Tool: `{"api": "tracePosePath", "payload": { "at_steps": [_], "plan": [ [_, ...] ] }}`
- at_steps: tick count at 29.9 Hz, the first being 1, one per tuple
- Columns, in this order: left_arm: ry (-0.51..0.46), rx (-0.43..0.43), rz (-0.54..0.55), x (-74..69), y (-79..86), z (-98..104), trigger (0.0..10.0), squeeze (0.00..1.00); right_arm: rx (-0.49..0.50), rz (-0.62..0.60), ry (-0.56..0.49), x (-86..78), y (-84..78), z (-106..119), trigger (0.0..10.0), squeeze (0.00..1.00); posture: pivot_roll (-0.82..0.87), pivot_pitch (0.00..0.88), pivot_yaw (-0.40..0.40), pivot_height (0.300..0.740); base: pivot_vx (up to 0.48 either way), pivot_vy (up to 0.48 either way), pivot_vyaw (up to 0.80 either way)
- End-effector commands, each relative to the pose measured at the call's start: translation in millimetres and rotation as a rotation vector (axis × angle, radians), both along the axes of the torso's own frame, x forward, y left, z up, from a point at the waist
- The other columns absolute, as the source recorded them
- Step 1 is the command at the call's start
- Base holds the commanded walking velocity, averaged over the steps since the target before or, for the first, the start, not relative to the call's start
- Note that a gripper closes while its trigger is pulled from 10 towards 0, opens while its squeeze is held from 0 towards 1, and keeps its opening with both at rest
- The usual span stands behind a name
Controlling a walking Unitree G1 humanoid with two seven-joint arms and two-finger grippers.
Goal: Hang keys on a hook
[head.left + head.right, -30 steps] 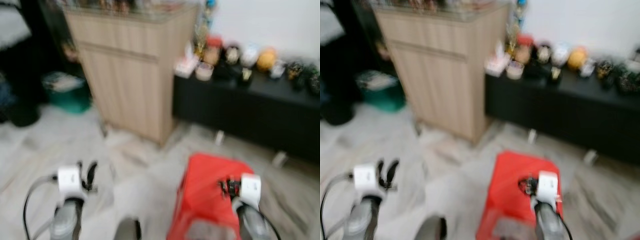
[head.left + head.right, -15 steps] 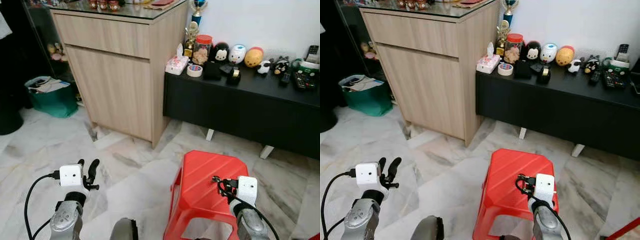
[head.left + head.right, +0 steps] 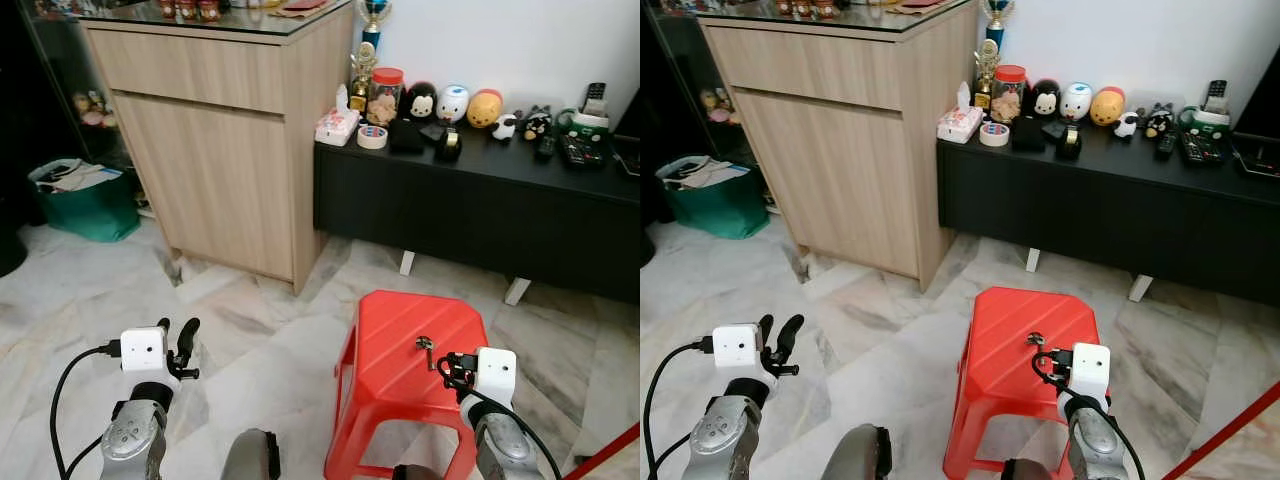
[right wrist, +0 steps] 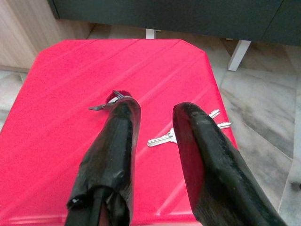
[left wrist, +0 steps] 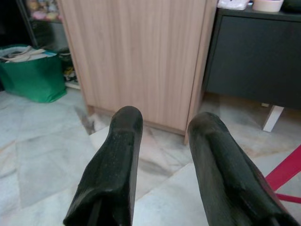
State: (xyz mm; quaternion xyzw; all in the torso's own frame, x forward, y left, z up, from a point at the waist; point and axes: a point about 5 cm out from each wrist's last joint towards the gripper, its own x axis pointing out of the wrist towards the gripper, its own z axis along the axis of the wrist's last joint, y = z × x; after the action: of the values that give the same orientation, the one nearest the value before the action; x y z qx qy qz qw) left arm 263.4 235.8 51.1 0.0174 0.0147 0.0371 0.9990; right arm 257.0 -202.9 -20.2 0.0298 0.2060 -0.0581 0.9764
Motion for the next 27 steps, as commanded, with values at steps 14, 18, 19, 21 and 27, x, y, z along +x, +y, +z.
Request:
{"api": "tracePosePath", "payload": {
  "at_steps": [14,18,19,21,27],
  "plan": [
    [-0.012,-0.009,0.015,1.0,0.8,4.0,10.0,0.00,0.005,0.018,0.017,1.1,1.6,-0.9,10.0,0.00,0.04,0.000,-0.027,0.566,0.000,0.000,0.00],
    [-0.012,-0.008,0.015,0.8,1.0,4.0,10.0,0.00,0.005,0.025,0.019,1.0,2.9,-1.3,10.0,0.00,0.04,0.000,-0.026,0.566,0.000,0.000,0.00],
    [-0.012,-0.008,0.016,0.9,1.3,4.2,10.0,0.00,0.003,0.033,0.017,1.5,3.5,-0.9,10.0,0.00,0.04,0.000,-0.025,0.566,0.000,0.000,0.00],
    [-0.013,-0.009,0.018,1.5,1.7,4.8,10.0,0.00,0.005,0.061,-0.001,2.2,5.9,0.5,10.0,0.00,0.04,0.000,-0.026,0.566,0.000,0.000,0.28],
    [-0.009,-0.007,0.014,3.1,0.9,4.8,10.0,0.00,0.030,0.040,0.005,1.7,4.9,-0.4,10.0,0.00,0.04,0.000,-0.024,0.566,0.000,0.000,0.48]
  ]
}}
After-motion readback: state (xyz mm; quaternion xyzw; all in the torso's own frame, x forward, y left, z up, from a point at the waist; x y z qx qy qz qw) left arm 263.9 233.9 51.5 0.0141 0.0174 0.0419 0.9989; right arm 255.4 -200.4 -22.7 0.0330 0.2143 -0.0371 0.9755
